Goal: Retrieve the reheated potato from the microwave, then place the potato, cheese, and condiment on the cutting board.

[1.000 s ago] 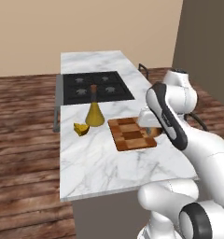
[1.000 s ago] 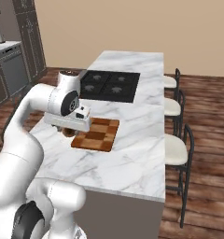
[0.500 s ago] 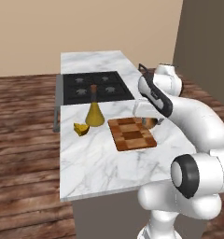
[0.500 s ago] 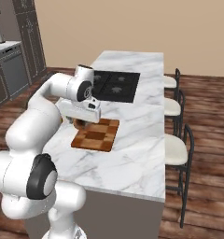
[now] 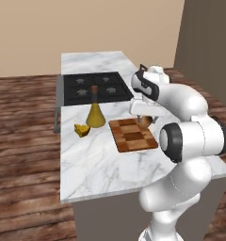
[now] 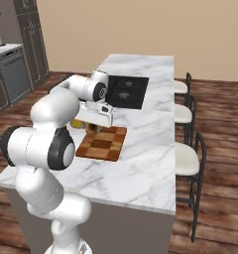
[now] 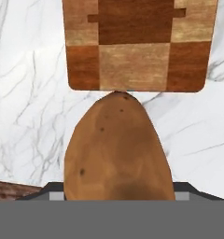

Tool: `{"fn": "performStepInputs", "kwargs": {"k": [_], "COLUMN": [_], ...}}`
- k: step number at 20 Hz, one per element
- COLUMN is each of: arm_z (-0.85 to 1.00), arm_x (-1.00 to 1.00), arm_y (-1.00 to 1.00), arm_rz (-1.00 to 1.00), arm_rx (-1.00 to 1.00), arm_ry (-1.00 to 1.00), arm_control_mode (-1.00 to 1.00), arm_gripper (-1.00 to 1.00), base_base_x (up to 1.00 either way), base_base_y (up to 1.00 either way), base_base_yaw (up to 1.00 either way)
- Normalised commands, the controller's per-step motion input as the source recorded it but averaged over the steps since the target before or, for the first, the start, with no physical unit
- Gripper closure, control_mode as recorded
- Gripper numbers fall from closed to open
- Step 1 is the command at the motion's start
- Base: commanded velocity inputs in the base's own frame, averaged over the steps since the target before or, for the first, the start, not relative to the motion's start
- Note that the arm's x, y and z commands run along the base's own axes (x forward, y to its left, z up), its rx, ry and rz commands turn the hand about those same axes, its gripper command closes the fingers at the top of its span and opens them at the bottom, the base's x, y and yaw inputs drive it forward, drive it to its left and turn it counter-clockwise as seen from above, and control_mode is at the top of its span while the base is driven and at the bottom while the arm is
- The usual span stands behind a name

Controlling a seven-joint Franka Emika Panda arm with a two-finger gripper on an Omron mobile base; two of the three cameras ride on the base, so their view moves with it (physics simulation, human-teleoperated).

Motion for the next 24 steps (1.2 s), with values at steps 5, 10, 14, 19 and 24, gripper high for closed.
{"fn": "performStepInputs", "kwargs": {"k": [5, 10, 14, 19, 24], "arm_z": [-0.35, -0.47, -0.39, -0.29, -0.22], "arm_x": [0.61, 0.41, 0.32, 0.27, 0.51], "arm_y": [0.03, 0.08, 0.04, 0.04, 0.00], "arm_rz": [0.03, 0.03, 0.02, 0.00, 0.00], "arm_rx": [0.00, -0.01, -0.02, -0.02, -0.04], "arm_ry": [0.03, -0.11, -0.26, -0.28, -0.05], "arm_control_mode": [-1.00, -1.00, -1.00, -1.00, -1.00], "arm_gripper": [1.00, 1.00, 1.00, 1.00, 1.00], "base_base_x": [0.00, 0.00, 0.00, 0.00, 0.00], "base_base_y": [0.00, 0.00, 0.00, 0.00, 0.00], "base_base_yaw": [0.00, 0.00, 0.00, 0.00, 0.00]}}
